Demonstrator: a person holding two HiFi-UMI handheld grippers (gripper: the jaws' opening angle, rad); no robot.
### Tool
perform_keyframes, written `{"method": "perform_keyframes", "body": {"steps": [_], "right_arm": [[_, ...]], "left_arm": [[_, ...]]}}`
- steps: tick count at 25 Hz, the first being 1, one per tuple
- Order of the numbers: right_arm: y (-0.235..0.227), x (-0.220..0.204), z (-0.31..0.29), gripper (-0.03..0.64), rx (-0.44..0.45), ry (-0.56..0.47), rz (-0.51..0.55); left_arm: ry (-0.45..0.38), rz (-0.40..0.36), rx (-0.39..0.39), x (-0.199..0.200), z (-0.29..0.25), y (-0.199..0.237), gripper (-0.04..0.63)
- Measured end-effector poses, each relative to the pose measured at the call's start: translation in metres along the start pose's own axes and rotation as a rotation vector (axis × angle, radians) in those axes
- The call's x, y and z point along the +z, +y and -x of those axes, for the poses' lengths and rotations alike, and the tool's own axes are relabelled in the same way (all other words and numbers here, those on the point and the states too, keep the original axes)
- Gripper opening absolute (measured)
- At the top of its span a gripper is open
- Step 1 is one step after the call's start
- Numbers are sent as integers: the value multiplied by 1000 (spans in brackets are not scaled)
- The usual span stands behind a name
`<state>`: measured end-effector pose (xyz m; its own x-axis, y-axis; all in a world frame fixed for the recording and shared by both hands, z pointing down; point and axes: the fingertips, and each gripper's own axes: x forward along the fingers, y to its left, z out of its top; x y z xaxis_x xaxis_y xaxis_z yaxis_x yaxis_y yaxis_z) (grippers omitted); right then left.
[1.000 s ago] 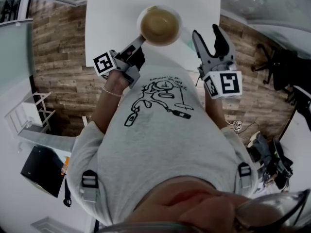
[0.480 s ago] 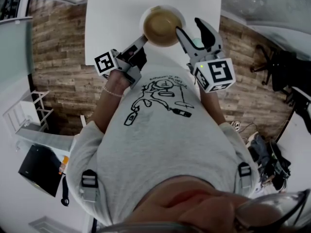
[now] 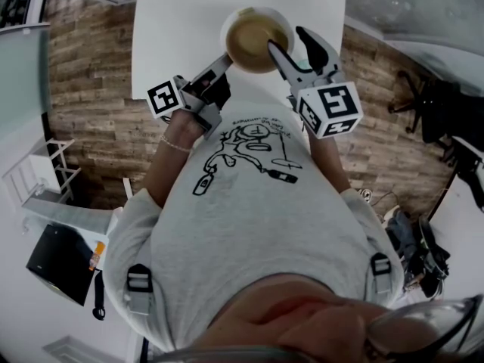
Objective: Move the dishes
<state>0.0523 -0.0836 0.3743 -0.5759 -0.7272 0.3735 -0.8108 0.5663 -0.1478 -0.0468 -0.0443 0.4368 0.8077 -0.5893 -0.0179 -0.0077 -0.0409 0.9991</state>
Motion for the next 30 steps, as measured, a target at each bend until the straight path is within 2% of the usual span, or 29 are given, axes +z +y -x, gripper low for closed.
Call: {"method": "perform_keyframes", "body": {"steps": [7,11,17,23,30], "right_arm": [[2,-7,-5,237,1,36,-16],[0,-11,-6,183,-11,54,-27],[-3,-18,-9,141,-26,85,-35],[-8,-20,-9,52,-51,89,-50],[-11,-22,-10,48,-70,97,-55]], "left_arm": [[13,-6,-9,-3,-1,-3,8],[20,-9,-9,-3,-2,-2,9],[23,-5,-4,-3,-3,-1,8],[29,-5,0,-7,-2,0,8],[35,11,5,-11,-2,5,8]]}}
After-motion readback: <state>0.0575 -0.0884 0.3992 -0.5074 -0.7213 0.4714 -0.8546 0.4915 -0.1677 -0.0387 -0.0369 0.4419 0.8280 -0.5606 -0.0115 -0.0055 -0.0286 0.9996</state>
